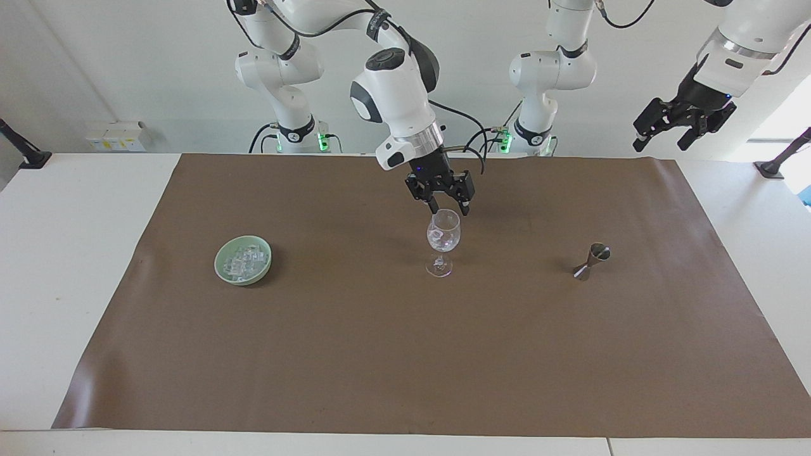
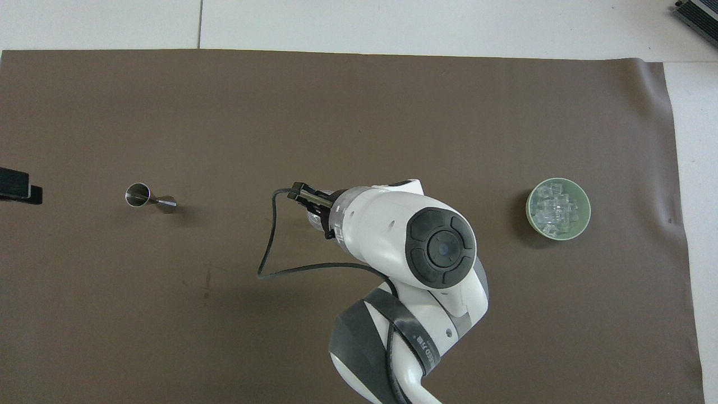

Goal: Pour wine and add ice with both arms
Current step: 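Tilt the ice cup over the clear glass with the right gripper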

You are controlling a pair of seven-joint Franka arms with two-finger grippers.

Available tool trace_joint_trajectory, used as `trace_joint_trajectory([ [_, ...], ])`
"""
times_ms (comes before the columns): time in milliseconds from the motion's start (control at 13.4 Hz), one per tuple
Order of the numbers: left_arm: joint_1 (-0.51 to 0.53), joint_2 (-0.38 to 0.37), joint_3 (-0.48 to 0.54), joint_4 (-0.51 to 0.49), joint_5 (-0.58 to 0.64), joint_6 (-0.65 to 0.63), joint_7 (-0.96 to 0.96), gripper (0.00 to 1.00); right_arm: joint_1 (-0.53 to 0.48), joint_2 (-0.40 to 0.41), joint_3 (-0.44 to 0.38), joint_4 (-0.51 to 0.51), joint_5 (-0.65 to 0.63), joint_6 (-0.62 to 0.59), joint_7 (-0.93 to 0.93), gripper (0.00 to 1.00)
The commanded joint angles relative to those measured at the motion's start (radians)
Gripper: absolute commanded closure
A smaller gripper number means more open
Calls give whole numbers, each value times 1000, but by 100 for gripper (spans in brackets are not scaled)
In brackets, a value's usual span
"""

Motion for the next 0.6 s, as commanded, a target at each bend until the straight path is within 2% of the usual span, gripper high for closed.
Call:
trace_joint_trajectory([
  [0,3,-28,-5,-32,20,2,3,0,-5,4,-6,19,-20,-8,26,19],
  [224,3,-29,-5,-32,20,2,3,0,-11,-24,-12,65,-49,-80,29,0],
  [373,3,-28,-5,-32,20,2,3,0,-45,-63,-15,66,-134,-116,11,0],
  [522,3,-29,-5,-32,20,4,3,0,-102,-100,-15,66,-153,-178,-64,0],
])
